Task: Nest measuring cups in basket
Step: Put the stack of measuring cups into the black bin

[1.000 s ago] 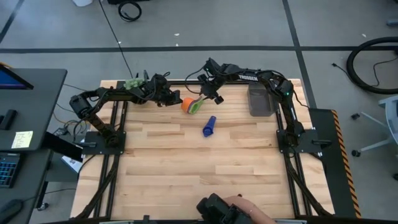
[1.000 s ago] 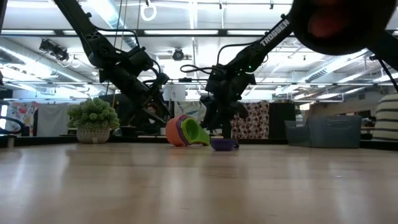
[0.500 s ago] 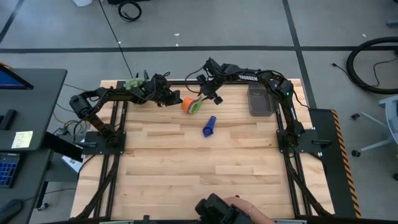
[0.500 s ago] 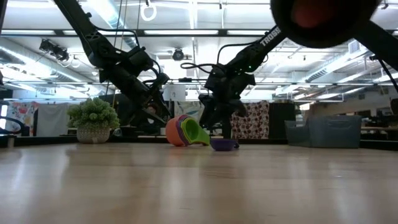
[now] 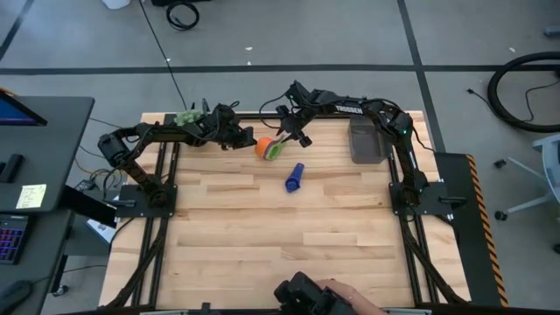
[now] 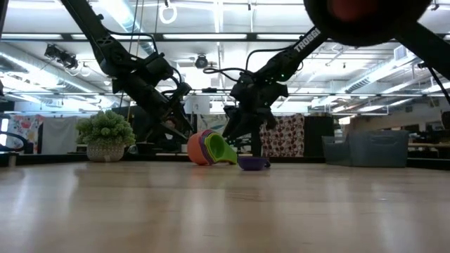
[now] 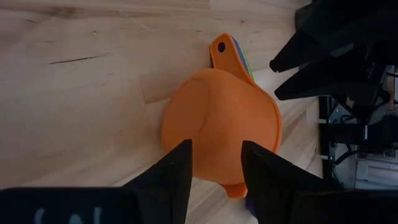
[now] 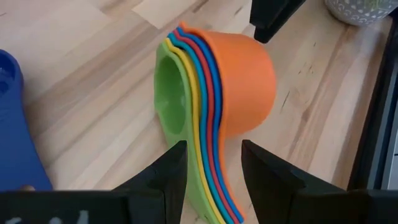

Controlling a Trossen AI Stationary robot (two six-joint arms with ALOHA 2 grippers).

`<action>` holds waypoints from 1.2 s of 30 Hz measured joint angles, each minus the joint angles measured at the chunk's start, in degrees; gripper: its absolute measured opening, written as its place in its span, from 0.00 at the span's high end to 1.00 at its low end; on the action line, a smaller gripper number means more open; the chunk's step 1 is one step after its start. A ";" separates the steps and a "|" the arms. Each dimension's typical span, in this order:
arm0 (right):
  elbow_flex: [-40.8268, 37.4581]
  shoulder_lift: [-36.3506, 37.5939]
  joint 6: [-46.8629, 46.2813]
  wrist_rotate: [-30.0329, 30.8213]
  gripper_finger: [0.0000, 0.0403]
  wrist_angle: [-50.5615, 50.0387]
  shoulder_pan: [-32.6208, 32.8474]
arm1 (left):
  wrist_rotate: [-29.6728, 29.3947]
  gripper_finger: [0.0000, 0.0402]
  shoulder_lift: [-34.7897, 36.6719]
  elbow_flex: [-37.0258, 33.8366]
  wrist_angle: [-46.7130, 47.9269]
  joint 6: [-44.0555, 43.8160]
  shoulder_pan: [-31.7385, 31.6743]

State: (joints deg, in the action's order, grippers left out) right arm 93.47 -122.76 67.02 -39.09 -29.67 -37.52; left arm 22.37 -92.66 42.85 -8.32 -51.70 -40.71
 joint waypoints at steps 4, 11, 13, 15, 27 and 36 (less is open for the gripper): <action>-0.02 -1.07 -0.01 -0.03 0.62 0.23 -0.04 | 0.00 0.65 0.00 0.00 0.00 0.00 0.00; -0.02 -3.59 0.00 2.01 0.62 4.24 0.02 | 2.41 0.65 0.00 0.00 0.08 -0.01 -0.65; -0.02 -3.76 0.02 2.01 0.62 4.64 -0.12 | 2.51 0.65 0.00 0.00 0.03 0.00 -0.95; -0.02 -3.76 -0.22 1.97 0.62 4.62 -0.23 | 2.59 0.65 0.00 0.00 0.08 0.00 -1.11; -0.02 -3.76 -1.31 0.02 0.62 4.76 -0.81 | 2.99 0.65 0.00 0.00 0.28 1.66 -1.62; -0.01 -3.76 -1.51 -0.17 0.62 6.25 -0.82 | -0.55 0.65 0.00 0.00 2.99 4.47 -1.62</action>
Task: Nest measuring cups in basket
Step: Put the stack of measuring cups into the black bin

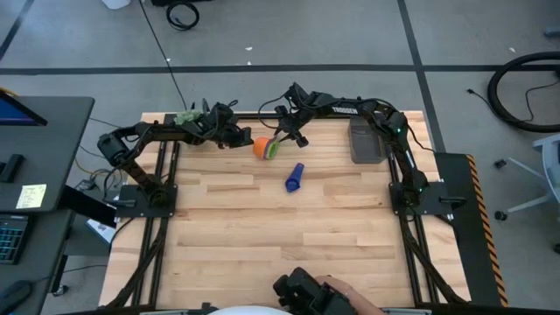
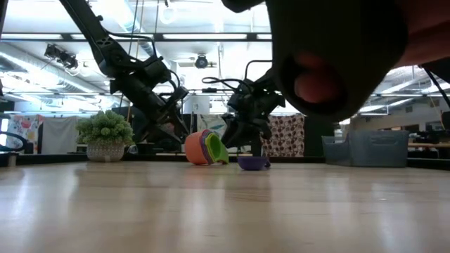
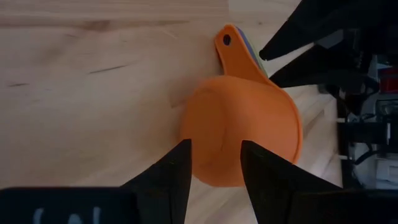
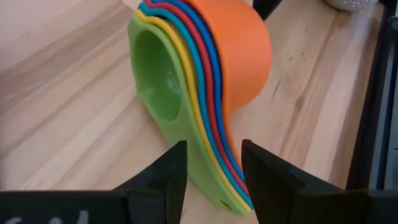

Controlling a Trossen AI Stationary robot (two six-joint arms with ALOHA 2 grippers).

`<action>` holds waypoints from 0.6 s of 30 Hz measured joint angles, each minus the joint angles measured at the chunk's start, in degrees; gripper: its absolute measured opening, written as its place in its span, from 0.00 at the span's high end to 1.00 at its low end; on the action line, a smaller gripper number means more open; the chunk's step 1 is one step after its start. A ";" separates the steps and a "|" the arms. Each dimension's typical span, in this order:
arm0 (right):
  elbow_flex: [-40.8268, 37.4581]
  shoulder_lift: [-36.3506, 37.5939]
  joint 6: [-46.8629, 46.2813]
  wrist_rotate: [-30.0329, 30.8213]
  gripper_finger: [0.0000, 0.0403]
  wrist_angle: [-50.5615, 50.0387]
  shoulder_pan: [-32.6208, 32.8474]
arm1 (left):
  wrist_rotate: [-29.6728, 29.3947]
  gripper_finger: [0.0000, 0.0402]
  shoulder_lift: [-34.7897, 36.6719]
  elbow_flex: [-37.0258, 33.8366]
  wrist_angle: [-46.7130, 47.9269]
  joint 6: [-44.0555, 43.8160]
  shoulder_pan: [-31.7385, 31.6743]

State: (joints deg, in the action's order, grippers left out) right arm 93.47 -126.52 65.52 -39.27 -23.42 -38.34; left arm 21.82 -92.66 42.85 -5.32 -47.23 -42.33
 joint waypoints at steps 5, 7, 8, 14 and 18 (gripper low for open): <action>0.00 0.00 -1.41 -0.92 0.62 0.27 -0.01 | 0.04 0.65 0.00 0.00 0.00 0.42 0.00; 0.00 0.00 -2.80 -1.60 0.62 0.27 0.00 | 0.06 0.65 0.00 0.00 0.00 0.38 0.00; 0.00 0.00 -3.32 -2.29 0.62 0.27 0.01 | 0.04 0.65 0.00 0.00 0.00 0.44 0.00; 0.00 0.00 -6.71 -4.20 0.62 0.27 0.64 | 0.40 0.65 -2.20 0.02 -0.64 0.46 0.00; 0.00 0.00 -8.83 -4.33 0.62 0.67 1.14 | 2.91 0.65 -5.10 0.02 -1.79 -0.16 0.09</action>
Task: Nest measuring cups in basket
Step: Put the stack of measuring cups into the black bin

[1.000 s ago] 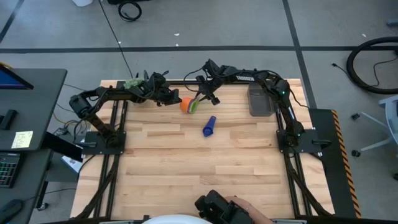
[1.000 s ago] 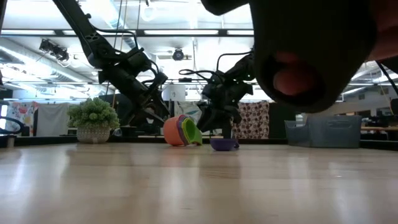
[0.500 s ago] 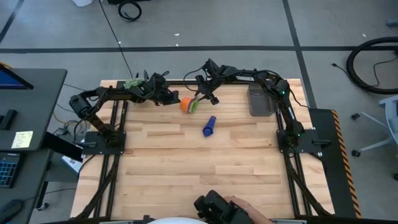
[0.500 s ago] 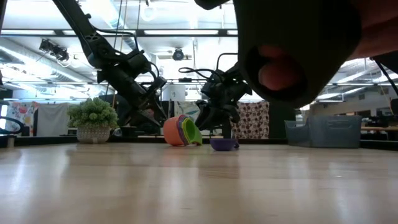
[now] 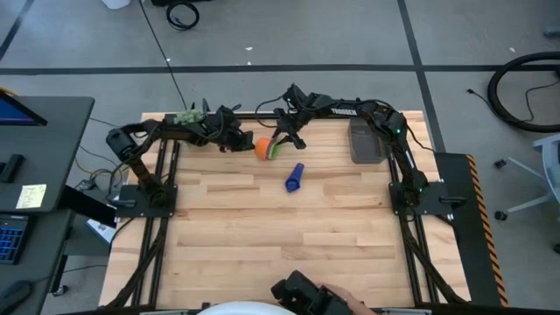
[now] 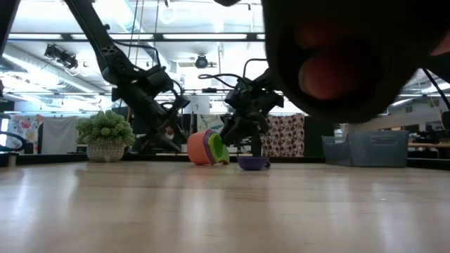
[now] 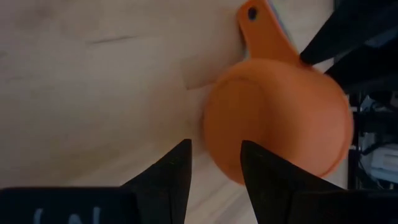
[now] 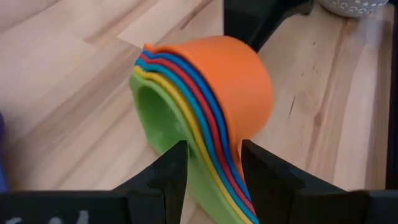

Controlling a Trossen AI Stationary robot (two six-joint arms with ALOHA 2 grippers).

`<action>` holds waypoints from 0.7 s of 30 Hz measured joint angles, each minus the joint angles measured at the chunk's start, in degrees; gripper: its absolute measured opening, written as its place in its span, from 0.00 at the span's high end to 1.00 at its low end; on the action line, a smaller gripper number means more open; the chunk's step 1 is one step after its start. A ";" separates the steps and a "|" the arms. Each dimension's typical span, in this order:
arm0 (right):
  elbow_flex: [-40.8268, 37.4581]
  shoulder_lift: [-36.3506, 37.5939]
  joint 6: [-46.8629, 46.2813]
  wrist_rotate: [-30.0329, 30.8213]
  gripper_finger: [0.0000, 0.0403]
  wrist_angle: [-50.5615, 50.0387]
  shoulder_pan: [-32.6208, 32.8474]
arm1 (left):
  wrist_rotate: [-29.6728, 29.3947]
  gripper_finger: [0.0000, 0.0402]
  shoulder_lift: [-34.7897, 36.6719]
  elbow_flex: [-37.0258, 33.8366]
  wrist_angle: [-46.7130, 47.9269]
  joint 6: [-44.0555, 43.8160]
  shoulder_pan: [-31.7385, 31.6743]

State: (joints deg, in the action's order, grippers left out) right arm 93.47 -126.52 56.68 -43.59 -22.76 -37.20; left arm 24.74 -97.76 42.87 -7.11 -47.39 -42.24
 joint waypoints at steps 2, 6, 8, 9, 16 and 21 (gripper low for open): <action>0.00 0.00 -0.02 0.03 0.62 0.53 0.05 | 1.00 0.65 -0.96 0.00 -0.99 -0.01 0.07; 0.00 0.00 -0.43 0.28 0.62 1.34 0.07 | 2.04 0.65 -1.68 0.00 -2.45 -0.05 0.07; 0.00 0.00 -1.44 0.23 0.62 1.77 0.11 | 2.11 0.65 -1.68 0.00 -2.87 -0.05 0.07; 0.00 0.00 -2.29 0.11 0.62 2.29 0.14 | 2.11 0.65 -1.68 0.00 -3.11 -0.07 0.07; 0.00 0.00 -8.00 -1.62 0.62 7.22 0.76 | 2.11 0.65 -1.68 -0.02 -5.67 -1.07 0.07; 0.00 0.00 -9.61 -2.56 0.62 7.49 1.47 | 2.11 0.65 -1.68 -0.02 -5.73 -1.01 0.11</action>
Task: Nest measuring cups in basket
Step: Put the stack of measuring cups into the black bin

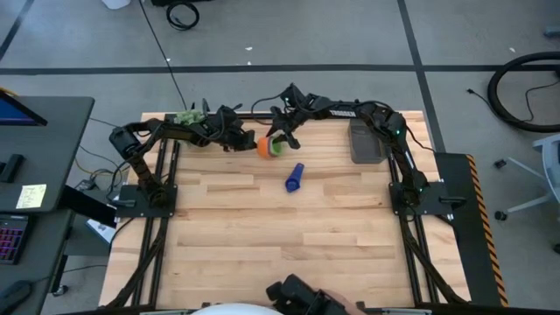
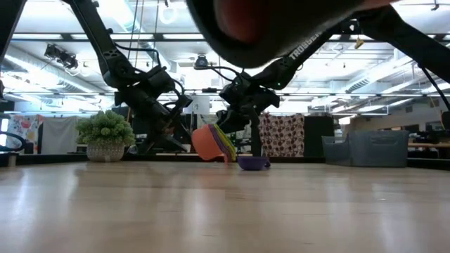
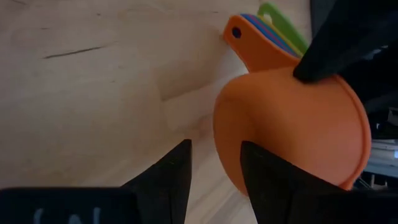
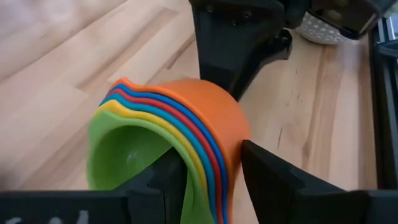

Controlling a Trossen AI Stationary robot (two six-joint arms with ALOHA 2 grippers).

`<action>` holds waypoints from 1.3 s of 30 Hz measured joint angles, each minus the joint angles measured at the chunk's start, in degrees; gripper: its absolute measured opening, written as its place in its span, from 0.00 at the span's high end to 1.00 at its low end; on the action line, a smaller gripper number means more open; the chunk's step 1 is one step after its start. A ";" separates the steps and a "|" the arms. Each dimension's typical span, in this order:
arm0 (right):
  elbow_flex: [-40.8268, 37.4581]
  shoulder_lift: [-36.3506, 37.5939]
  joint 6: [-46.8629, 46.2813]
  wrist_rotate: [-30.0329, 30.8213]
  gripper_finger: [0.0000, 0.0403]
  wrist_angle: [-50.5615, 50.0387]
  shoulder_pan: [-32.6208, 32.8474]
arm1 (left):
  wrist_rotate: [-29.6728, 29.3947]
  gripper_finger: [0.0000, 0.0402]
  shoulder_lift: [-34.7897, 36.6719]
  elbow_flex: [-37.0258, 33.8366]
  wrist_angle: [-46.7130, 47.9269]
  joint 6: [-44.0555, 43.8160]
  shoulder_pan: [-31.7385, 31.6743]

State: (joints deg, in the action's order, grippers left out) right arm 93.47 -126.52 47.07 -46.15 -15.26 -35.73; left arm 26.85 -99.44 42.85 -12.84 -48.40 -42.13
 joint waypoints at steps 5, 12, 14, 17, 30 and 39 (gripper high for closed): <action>0.00 0.00 -0.02 0.00 0.62 0.03 0.67 | -1.08 0.65 -0.02 0.00 -0.11 0.13 -0.02; 0.31 0.02 -1.52 -0.13 0.65 0.11 1.51 | 0.29 0.65 -4.41 0.00 -5.00 -1.99 0.66; 0.31 0.06 -2.35 -0.18 0.67 -0.22 1.60 | -0.18 0.65 -4.15 0.00 -5.30 -2.21 0.90; 0.37 0.09 -2.60 0.12 0.69 -0.80 1.64 | -0.16 0.65 -4.15 0.02 -5.71 -2.19 0.99; 0.39 0.22 -4.63 5.44 0.78 -2.30 2.63 | -0.45 0.65 -4.17 0.00 -5.99 -3.72 2.43; 0.37 0.22 -7.10 7.17 0.79 -2.01 2.93 | -1.59 0.65 -4.17 -0.02 -6.24 -5.04 3.26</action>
State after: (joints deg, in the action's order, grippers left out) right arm 93.84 -126.30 39.97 -38.98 -17.27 -32.80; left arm 25.26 -103.61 42.83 -19.08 -53.44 -38.87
